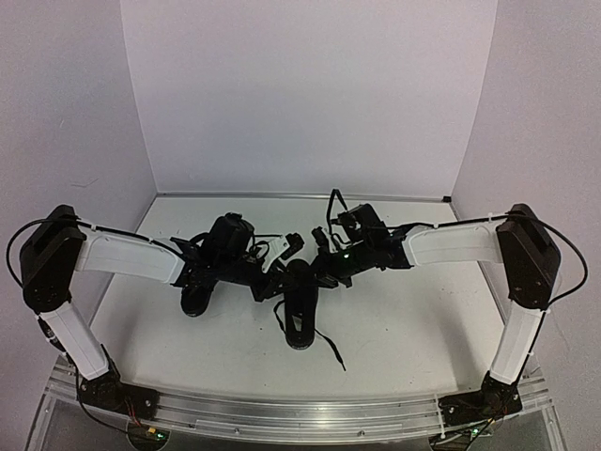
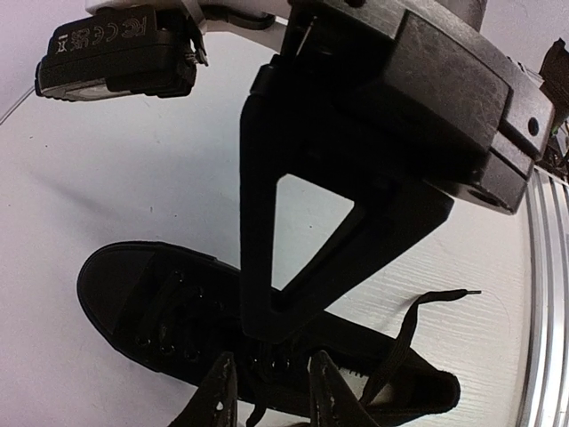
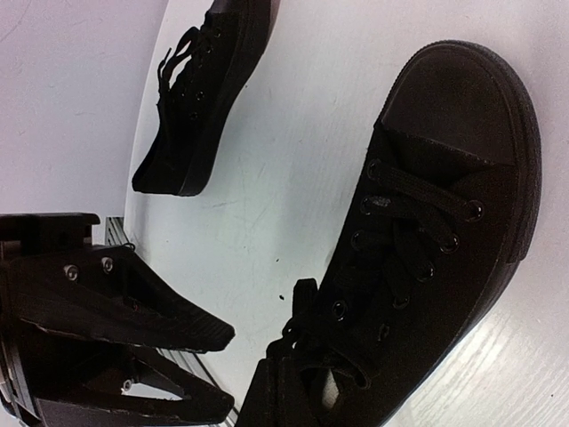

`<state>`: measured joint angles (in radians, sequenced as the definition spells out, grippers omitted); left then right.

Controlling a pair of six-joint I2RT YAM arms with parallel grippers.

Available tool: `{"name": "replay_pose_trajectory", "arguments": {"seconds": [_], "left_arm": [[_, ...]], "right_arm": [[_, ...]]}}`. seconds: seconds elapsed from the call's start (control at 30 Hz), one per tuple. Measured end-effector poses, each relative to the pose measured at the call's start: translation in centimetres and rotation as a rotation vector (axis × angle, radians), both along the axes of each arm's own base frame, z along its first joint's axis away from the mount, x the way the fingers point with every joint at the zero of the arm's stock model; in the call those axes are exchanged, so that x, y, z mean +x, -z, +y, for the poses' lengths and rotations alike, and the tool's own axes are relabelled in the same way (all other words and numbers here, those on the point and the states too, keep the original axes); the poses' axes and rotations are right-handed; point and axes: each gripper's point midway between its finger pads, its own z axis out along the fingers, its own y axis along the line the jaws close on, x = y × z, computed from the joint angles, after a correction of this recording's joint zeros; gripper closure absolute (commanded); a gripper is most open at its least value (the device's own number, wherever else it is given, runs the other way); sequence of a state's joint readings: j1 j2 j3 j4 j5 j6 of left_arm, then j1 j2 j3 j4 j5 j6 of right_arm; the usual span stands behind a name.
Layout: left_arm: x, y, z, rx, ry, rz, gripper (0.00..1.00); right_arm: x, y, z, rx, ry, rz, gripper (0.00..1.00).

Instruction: Tie the shoes

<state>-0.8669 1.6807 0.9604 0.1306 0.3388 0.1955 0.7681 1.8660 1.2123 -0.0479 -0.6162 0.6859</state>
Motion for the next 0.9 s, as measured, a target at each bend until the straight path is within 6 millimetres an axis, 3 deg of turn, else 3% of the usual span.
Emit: {"name": "replay_pose_trajectory", "arguments": {"seconds": [0.5,0.9], "left_arm": [[0.3,1.7,-0.3,0.020,0.012,-0.004,0.77],[0.4,2.7,-0.6,0.028,0.026,-0.006,0.91]], "right_arm": [[-0.1,0.0,0.0,0.006,0.011,0.023,0.99],[-0.2,0.0,0.1,0.010,0.016,0.037,0.98]]}}
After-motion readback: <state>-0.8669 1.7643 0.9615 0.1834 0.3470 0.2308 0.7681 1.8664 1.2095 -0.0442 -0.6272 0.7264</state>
